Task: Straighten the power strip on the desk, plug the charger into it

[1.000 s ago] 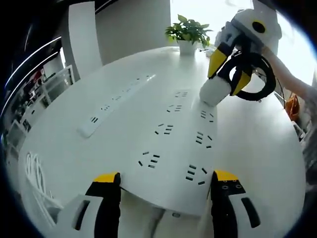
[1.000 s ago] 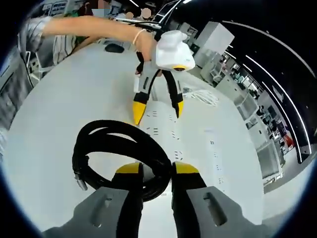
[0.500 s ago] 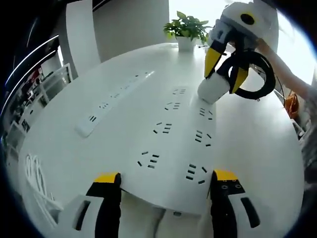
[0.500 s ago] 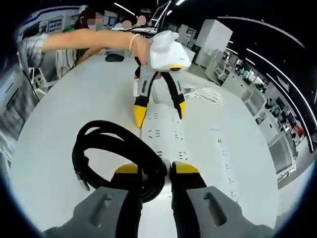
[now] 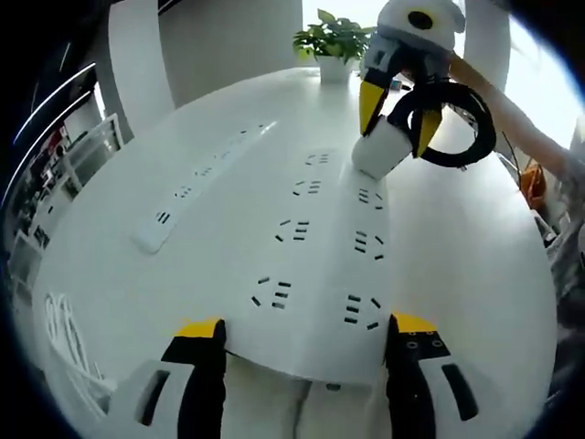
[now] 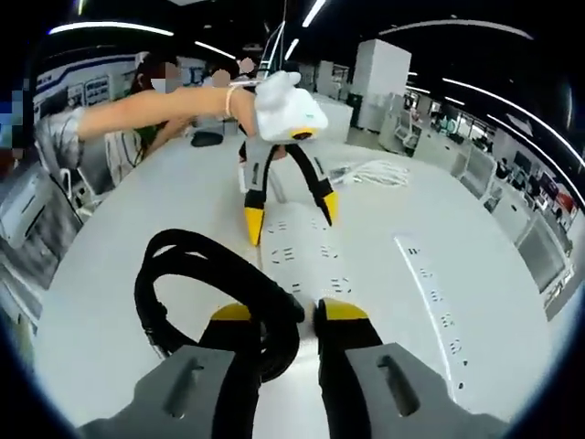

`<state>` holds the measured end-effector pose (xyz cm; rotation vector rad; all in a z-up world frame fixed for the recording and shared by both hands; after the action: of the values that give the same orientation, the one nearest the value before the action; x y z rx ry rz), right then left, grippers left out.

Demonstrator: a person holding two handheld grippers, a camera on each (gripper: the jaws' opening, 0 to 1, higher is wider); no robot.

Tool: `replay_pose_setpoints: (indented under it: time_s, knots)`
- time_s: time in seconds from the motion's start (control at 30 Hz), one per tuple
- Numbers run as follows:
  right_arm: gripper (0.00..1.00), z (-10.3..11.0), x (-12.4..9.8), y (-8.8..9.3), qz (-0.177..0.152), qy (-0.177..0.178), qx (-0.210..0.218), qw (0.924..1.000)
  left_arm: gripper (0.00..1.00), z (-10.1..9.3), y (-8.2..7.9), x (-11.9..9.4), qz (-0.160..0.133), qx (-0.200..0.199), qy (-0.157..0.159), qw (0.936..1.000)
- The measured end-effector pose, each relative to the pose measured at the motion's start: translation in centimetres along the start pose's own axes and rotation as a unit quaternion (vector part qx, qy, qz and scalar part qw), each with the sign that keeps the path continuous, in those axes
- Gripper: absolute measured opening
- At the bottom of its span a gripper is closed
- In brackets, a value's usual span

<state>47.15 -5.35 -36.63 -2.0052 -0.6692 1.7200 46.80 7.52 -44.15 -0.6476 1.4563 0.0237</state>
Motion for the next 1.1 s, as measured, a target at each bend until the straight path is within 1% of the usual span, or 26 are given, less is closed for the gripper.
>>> replay_pose_setpoints:
  time_s: [0.03,0.07,0.1,0.17,0.23,0.3,0.33,0.4,0.53,0.73,0.9,1.0,1.1]
  knots:
    - [0.20,0.1,0.0,0.1,0.008,0.006,-0.009,0.9999,0.72,0.1,0.0,-0.1,-0.002,-0.001,0.000,1.0000]
    - [0.21,0.1,-0.1,0.1,0.008,0.010,-0.019,0.9997,0.72,0.2,0.0,-0.1,-0.003,0.000,0.000,1.0000]
    - [0.21,0.0,-0.1,0.1,0.008,0.010,-0.018,0.9998,0.72,0.2,0.0,-0.1,-0.006,0.002,0.001,1.0000]
    - [0.22,0.0,-0.2,0.2,0.003,0.010,-0.006,0.9999,0.72,0.3,-0.1,-0.1,-0.009,0.005,0.003,0.9999]
    - [0.21,0.1,-0.3,0.3,-0.004,0.002,0.026,0.9997,0.72,0.3,-0.2,0.0,-0.010,0.011,0.005,0.9999]
    - [0.21,0.3,-0.3,0.3,0.001,-0.004,0.043,0.9991,0.72,0.4,-0.3,0.0,-0.009,0.018,0.008,0.9998]
    - [0.21,0.4,-0.3,0.2,0.001,-0.001,0.035,0.9994,0.72,0.5,-0.4,0.0,-0.008,0.019,0.009,0.9997]
    - [0.21,0.3,-0.2,0.2,0.003,0.001,0.036,0.9993,0.72,0.5,-0.4,0.1,-0.005,0.019,0.010,0.9998]
    - [0.21,0.5,-0.3,0.2,-0.001,-0.006,0.065,0.9979,0.72,0.6,-0.5,0.1,-0.009,0.024,0.012,0.9996]
    - [0.21,0.6,-0.2,0.2,-0.006,-0.008,0.071,0.9975,0.73,1.0,-0.6,0.1,-0.013,0.026,0.013,0.9995]
    - [0.22,0.8,-0.2,0.3,-0.017,-0.006,0.062,0.9979,0.73,1.8,-0.8,0.0,-0.025,0.026,0.013,0.9993]
    - [0.22,0.9,-0.2,0.3,-0.028,0.001,0.050,0.9984,0.73,2.0,-0.9,0.0,-0.029,0.025,0.013,0.9992]
    - [0.24,1.0,-0.2,0.4,-0.037,0.015,0.039,0.9985,0.73,2.1,-0.9,-0.1,-0.027,0.024,0.010,0.9993]
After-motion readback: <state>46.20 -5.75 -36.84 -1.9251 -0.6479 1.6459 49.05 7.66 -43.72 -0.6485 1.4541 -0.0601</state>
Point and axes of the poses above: the point that each gripper's makers call its tool centre point, and the gripper's own axes: x roughly forward along the fingers, z roughly to its left, y roughly out of its underside, the point moved 1 cm from there along -x, roughly backward along the fingers, and after that the axes turned 12 degrees about z, right-handed, at the moved point
